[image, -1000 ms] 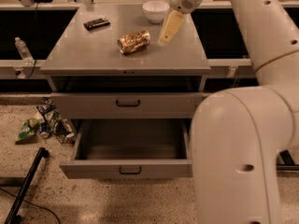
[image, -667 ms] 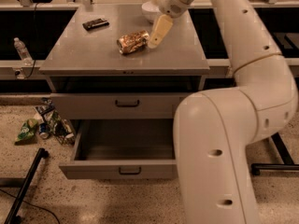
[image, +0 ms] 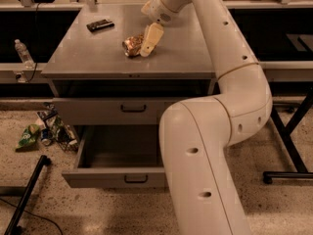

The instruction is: Place orange can into middle drawer

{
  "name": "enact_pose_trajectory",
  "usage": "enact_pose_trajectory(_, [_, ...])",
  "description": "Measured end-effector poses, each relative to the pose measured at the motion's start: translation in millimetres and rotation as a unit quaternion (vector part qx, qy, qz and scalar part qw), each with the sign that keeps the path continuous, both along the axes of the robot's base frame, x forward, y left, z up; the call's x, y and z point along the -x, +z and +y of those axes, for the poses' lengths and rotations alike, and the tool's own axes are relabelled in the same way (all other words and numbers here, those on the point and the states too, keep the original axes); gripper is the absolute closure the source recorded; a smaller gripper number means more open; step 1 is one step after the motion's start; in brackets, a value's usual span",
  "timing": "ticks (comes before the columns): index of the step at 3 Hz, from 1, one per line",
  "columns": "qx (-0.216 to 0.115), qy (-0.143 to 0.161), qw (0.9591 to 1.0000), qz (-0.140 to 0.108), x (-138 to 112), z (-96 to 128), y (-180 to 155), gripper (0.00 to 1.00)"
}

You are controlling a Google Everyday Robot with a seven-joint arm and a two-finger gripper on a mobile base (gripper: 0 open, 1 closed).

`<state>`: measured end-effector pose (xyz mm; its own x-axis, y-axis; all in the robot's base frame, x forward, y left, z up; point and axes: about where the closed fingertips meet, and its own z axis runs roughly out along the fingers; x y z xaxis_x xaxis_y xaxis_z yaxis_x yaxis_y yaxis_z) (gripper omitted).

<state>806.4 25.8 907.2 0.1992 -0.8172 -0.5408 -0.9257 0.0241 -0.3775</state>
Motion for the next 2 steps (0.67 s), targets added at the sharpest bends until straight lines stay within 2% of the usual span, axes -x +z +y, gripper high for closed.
enact_pose_trajectory(1, [0.005, -0.006, 0.9999, 0.009, -5.0, 7.4, -12.3, 0.00])
enact_pose_trajectory(2, [0.006, -0.024, 0.9995, 0.019, -9.4, 0.4, -21.2, 0.00])
